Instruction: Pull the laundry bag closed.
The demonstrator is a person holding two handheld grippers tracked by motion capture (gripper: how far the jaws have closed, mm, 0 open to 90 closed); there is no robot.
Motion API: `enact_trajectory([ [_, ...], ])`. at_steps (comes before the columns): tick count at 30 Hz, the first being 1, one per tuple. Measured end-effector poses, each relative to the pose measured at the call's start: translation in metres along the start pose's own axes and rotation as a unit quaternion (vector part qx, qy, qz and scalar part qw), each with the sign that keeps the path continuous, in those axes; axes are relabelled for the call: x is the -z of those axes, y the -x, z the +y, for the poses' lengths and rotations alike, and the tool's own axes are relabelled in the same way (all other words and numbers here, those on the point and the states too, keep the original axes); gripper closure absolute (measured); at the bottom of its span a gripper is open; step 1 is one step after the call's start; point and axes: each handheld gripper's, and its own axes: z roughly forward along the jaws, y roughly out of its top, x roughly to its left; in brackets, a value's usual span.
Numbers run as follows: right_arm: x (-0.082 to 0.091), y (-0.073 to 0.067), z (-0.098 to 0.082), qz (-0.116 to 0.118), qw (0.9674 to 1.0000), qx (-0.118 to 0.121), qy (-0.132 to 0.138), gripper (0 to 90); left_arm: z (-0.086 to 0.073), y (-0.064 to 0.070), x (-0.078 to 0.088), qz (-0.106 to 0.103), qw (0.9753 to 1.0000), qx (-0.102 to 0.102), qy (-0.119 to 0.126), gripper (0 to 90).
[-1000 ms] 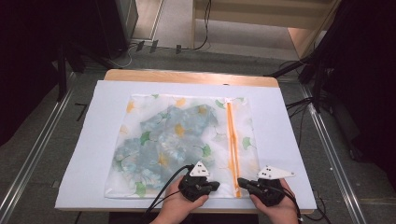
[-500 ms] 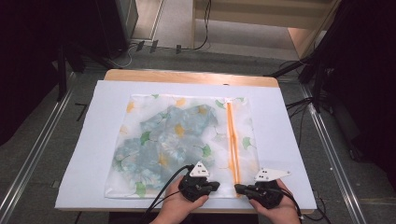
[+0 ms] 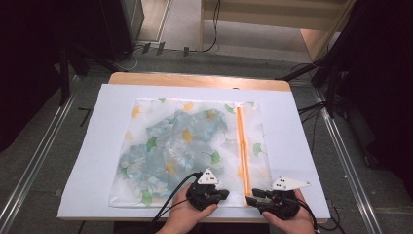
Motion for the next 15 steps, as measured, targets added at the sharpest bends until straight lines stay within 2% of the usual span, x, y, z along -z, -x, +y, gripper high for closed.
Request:
enact_trajectory([
  [3,-0.0042,-0.0049,-0.0022,0.005,0.9998,0.019,-0.011,57.3,-0.0001,0.0,0.0,0.0,1.0,0.0,0.0,90.0],
  [5,-0.0067,-0.0087,-0.003,-0.006,0.9989,0.044,-0.015,57.5,-0.0001,-0.0001,0.0001,-0.001,1.0,0.0,0.0,90.0],
  [7,-0.0066,-0.0109,-0.0034,-0.017,0.9973,0.068,-0.019,62.6,-0.0002,-0.0001,0.0001,-0.001,1.0,0.0,0.001,90.0],
  [8,-0.0059,-0.0108,-0.0037,-0.016,0.9971,0.072,-0.021,66.6,-0.0002,-0.0001,0.0001,-0.001,1.0,-0.001,0.0,90.0],
  [11,-0.0031,-0.0072,-0.0038,-0.004,0.9975,0.067,-0.021,76.7,-0.0001,-0.0003,0.0001,-0.002,1.0,0.0,0.0,89.9],
  [13,-0.0014,-0.004,-0.003,0.01,0.9984,0.052,-0.02,80.0,-0.0001,-0.0003,0.0001,-0.002,1.0,0.0,0.0,89.9],
  [15,-0.0009,-0.0029,-0.0025,0.015,0.9987,0.046,-0.019,81.2,-0.0001,-0.0004,0.0001,-0.003,1.0,0.0,0.0,89.7],
])
